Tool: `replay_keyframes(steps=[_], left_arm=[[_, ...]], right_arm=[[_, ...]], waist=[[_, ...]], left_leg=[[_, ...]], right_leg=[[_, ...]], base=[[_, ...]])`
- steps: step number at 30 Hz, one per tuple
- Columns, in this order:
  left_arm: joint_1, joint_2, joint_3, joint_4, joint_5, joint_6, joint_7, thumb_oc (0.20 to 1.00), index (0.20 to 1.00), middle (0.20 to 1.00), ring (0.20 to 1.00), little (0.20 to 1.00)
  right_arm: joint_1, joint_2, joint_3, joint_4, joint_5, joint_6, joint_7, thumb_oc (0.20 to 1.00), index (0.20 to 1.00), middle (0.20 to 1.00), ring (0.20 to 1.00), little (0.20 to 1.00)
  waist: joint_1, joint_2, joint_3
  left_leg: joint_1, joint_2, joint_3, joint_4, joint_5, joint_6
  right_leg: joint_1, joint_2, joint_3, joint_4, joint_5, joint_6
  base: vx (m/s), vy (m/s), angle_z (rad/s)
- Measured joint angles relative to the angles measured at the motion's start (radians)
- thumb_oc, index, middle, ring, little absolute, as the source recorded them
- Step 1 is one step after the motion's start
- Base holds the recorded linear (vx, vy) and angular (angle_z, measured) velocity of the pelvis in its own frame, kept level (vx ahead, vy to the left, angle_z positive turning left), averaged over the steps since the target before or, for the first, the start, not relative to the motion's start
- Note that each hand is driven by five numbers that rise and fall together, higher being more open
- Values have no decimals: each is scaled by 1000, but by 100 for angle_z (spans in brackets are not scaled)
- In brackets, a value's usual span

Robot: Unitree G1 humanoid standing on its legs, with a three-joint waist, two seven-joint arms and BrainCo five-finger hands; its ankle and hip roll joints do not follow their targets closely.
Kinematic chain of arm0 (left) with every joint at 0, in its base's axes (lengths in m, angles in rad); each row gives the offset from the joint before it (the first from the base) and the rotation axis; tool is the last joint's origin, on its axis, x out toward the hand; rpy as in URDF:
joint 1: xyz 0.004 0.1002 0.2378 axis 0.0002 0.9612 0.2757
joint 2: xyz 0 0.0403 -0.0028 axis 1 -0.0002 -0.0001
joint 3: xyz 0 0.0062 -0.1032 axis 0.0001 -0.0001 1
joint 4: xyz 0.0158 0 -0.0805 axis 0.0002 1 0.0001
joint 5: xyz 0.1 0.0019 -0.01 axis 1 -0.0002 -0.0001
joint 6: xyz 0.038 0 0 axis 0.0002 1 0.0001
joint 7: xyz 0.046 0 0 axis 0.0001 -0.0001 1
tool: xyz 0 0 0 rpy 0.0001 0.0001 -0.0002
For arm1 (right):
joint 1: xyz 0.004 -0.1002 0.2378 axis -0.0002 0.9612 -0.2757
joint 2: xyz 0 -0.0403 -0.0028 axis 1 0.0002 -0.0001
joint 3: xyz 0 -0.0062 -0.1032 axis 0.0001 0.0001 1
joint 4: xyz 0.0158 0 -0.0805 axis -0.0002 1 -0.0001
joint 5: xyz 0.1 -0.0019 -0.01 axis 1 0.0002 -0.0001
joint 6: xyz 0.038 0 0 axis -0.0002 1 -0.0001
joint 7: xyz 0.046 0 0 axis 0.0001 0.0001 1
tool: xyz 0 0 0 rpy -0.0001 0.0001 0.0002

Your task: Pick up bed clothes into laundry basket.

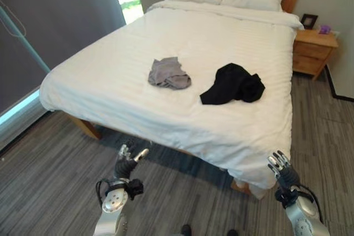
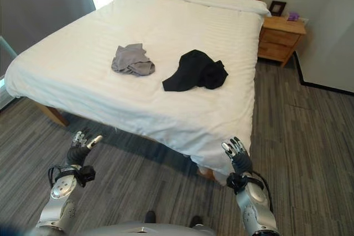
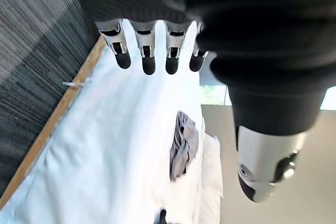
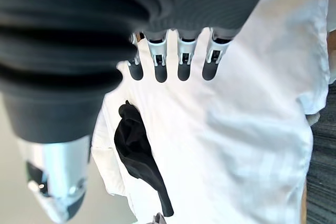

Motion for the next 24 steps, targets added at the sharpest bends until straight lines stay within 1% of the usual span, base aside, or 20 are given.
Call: replay_keyframes(steps=[4,7,10,11,12,13,14,16,17,18,19,20,21,22,23,24], left_arm=[[1,-1,40,0,0,-4,11,1000,1000,1000,1000,1000],[0,-3,59,0,0,-12,19,1000,1000,1000,1000,1000],[2,-4,72,0,0,-13,32,1000,1000,1000,1000,1000],[2,-4,73,0,0,-13,34,1000,1000,1000,1000,1000],[0,-4,73,0,0,-14,36,1000,1000,1000,1000,1000],[-2,-4,73,0,0,-14,36,1000,1000,1000,1000,1000],[-3,-4,72,0,0,-15,36,1000,1000,1000,1000,1000],[-9,-1,69,0,0,-16,36,1000,1000,1000,1000,1000],[-8,4,64,0,1,-18,36,1000,1000,1000,1000,1000],[-12,14,61,0,1,-19,35,1000,1000,1000,1000,1000],[-16,11,61,0,1,-23,35,1000,1000,1000,1000,1000],[-29,8,71,2,0,-24,38,1000,1000,1000,1000,1000],[-56,19,65,3,1,-27,35,1000,1000,1000,1000,1000],[-67,24,59,4,0,-28,31,1000,1000,1000,1000,1000],[-81,20,54,16,0,-28,27,1000,1000,1000,1000,1000],[-87,7,49,28,0,-35,26,1000,1000,1000,1000,1000]], right_arm=[[-2,5,-35,1,0,-2,-6,1000,1000,1000,1000,1000],[-5,10,-33,1,0,-2,-6,1000,1000,1000,1000,1000],[-7,19,-33,2,1,-3,-4,1000,1000,1000,1000,1000],[-8,19,-33,2,1,-3,-3,1000,1000,1000,1000,1000],[-9,20,-33,2,1,-3,-2,1000,1000,1000,1000,1000],[-9,18,-34,2,1,-4,-2,1000,1000,1000,1000,1000],[-11,16,-34,2,1,-4,-2,1000,1000,1000,1000,1000],[-3,17,-33,3,0,-4,-1,1000,1000,1000,1000,1000],[-2,18,-32,4,0,-4,-1,1000,1000,1000,1000,1000],[4,20,-30,3,0,-4,0,1000,1000,1000,1000,1000],[10,17,-30,4,0,-5,1,1000,1000,1000,1000,1000],[7,17,-33,4,0,-6,8,1000,1000,1000,1000,1000],[31,16,-39,1,1,-10,11,1000,1000,1000,1000,1000],[42,17,-47,2,1,-10,9,1000,1000,1000,1000,1000],[61,25,-69,8,5,-12,8,1000,1000,1000,1000,1000],[71,29,-89,29,9,-15,6,1000,1000,1000,1000,1000]], waist=[[10,-19,27],[14,-29,34],[17,-29,37],[19,-24,40],[20,-17,44],[20,-11,48],[19,-5,53],[2,-6,57],[-14,2,62],[-20,2,67],[-21,3,71],[-26,1,76],[-58,4,82],[-68,-6,84],[-74,-28,79],[-74,-33,81]], left_leg=[[1,-4,3,0,0,0],[1,-4,5,1,0,0],[3,-9,13,0,-1,1],[6,-8,14,0,-2,2],[12,-12,18,1,-4,5],[14,-14,23,2,-8,12],[13,-17,23,0,-10,19],[17,-32,29,0,-12,26],[17,-36,24,-1,-10,36],[20,-42,21,1,-11,43],[18,-38,20,7,-5,56],[7,-23,13,14,-6,60],[-21,-11,-32,24,-4,61],[-24,-17,-48,24,3,56],[-22,-29,-61,25,1,49],[-12,-36,-81,27,-6,39]], right_leg=[[-2,-4,1,0,2,4],[-2,-5,3,0,2,5],[-5,-10,5,5,0,13],[-11,-14,5,23,-5,18],[-23,-21,9,57,-14,26],[-41,-36,13,106,-36,31],[-58,-50,3,153,-54,36],[-99,-82,-3,246,-88,50],[-146,-105,10,348,-99,62],[-178,-106,28,392,-113,79],[-204,-93,43,431,-124,80],[-234,-57,98,462,-151,79],[-251,6,128,411,-152,83],[-244,14,135,376,-149,79],[-211,22,163,304,-137,61],[-168,29,164,240,-91,6]], base=[[17,47,-1],[10,80,-1],[15,125,-3],[-12,199,-6],[-12,202,-8],[-12,242,-5],[13,142,5],[27,69,15],[144,1,7],[183,11,-6],[166,-14,-11],[176,-60,34],[190,-130,59],[184,-129,82],[184,-171,67],[123,-127,50]])
